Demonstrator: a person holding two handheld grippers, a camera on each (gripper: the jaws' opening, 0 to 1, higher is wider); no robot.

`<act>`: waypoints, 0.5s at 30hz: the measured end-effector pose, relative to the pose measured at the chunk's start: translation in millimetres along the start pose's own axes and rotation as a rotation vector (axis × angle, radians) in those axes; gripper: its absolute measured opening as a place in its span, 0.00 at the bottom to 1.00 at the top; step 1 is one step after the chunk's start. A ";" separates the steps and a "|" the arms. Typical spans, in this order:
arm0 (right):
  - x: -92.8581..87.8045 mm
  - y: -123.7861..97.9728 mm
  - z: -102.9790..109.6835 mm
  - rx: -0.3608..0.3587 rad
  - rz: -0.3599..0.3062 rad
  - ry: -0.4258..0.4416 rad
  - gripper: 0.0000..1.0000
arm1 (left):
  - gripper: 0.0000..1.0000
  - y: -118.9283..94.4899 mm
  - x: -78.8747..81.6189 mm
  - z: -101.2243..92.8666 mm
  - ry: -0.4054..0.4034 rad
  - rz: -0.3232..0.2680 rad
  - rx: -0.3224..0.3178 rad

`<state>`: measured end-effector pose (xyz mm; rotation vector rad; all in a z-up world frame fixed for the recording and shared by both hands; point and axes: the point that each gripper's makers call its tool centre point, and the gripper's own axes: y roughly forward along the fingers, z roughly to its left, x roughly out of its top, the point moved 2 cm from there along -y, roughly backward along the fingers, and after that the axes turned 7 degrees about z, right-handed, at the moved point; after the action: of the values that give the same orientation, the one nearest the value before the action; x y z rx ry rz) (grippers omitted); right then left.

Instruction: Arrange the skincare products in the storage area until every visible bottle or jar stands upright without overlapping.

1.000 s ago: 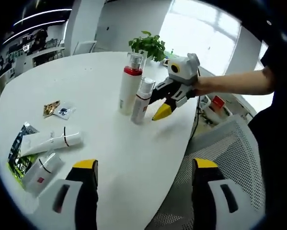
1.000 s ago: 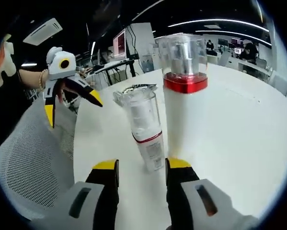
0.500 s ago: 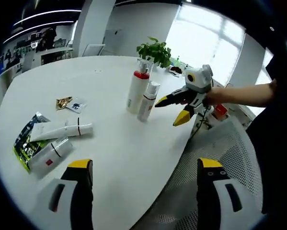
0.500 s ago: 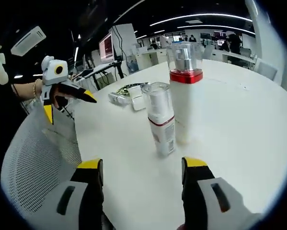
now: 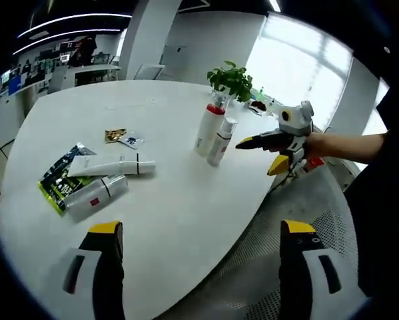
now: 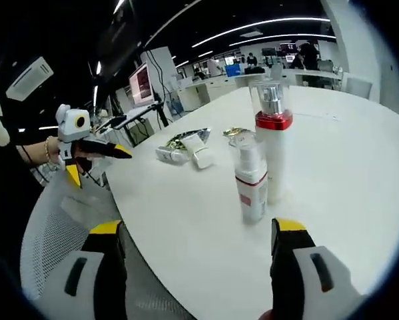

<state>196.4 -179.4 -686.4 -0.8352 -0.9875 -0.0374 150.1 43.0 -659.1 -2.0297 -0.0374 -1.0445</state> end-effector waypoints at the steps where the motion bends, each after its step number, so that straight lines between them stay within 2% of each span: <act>1: -0.4 1.5 0.0 -0.002 -0.002 0.003 0.93 | 0.90 -1.7 -0.3 0.5 -0.002 0.000 0.000; 5: -2.6 3.8 14.2 -0.005 0.004 0.030 0.99 | 0.91 -9.5 -5.0 11.0 -0.021 -0.015 0.014; 9: 1.2 0.7 29.1 0.000 -0.019 0.078 0.99 | 0.92 -15.7 -8.4 9.3 -0.025 -0.024 0.020; 11: 4.6 0.0 31.5 0.000 -0.049 0.092 0.99 | 0.95 -18.1 -10.8 8.7 -0.022 -0.024 0.022; 13: 6.2 -2.3 36.0 -0.008 -0.048 0.095 0.99 | 0.99 -20.5 -11.8 10.8 -0.002 -0.035 0.042; 15: 7.2 -4.3 33.5 -0.024 -0.040 0.096 0.99 | 0.99 -23.3 -11.5 11.8 0.000 -0.037 0.048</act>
<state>174.8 -158.7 -669.3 -0.8277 -0.9147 -0.1232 141.7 70.0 -655.2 -1.9921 -0.1001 -1.0572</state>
